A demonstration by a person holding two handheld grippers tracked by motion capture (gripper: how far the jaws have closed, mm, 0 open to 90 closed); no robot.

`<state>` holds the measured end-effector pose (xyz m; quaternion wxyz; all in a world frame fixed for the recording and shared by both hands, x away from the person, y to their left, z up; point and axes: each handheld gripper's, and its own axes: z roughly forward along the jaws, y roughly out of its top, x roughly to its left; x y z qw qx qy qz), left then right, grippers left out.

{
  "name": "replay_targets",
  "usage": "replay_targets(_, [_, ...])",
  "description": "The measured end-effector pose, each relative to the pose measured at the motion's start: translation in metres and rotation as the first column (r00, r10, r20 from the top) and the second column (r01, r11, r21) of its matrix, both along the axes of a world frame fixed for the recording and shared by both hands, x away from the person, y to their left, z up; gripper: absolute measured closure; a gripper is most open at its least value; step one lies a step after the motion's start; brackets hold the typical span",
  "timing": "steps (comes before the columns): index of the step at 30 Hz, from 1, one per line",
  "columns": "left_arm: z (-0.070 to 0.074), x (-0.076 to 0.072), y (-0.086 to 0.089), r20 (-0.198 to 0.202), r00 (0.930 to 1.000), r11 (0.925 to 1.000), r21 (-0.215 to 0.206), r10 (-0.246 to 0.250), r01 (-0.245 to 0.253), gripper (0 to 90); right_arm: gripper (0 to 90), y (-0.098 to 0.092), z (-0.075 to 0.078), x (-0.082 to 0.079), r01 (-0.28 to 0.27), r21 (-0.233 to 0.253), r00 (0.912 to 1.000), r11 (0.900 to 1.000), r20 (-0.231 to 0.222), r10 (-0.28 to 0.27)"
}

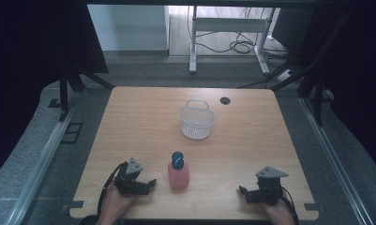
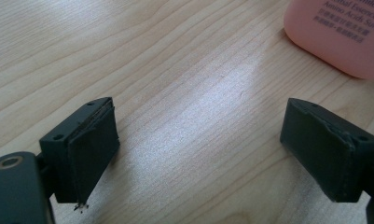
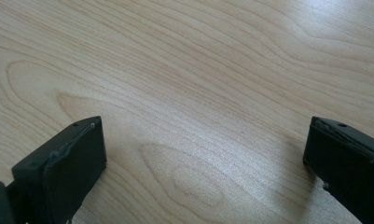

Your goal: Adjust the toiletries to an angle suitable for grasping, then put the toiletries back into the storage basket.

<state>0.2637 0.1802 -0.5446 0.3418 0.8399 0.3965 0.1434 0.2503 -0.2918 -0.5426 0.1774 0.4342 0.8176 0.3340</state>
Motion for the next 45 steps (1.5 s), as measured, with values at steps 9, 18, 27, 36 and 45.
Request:
replay_targets(9, [0.000,0.000,0.000,-0.001,1.0000,1.0000,0.000,0.001,-0.001,10.6,0.0,-0.001,0.000,0.000,-0.007,0.001,1.0000,1.000,0.000,0.007])
replay_targets(18, [0.000,0.000,-0.001,0.000,0.9998,0.9998,-0.003,0.020,-0.020,11.7,0.0,-0.001,0.000,0.000,-0.007,0.001,1.0000,1.000,0.000,0.007])
replay_targets(27, [0.002,0.001,-0.002,-0.013,0.9996,0.9996,0.003,0.027,-0.027,13.4,0.0,-0.001,0.000,0.000,-0.007,0.001,1.0000,1.000,0.000,0.007])
replay_targets(36, [0.006,0.000,-0.003,-0.033,0.9994,0.9998,-0.015,0.010,-0.010,13.5,0.0,-0.001,0.000,0.000,-0.007,0.001,1.0000,1.000,0.001,0.007])
replay_targets(45, [0.012,-0.004,-0.003,-0.026,0.9993,0.9996,-0.012,-0.028,0.027,12.7,0.0,-0.001,0.000,0.000,-0.007,0.001,1.0000,1.000,0.001,0.007])
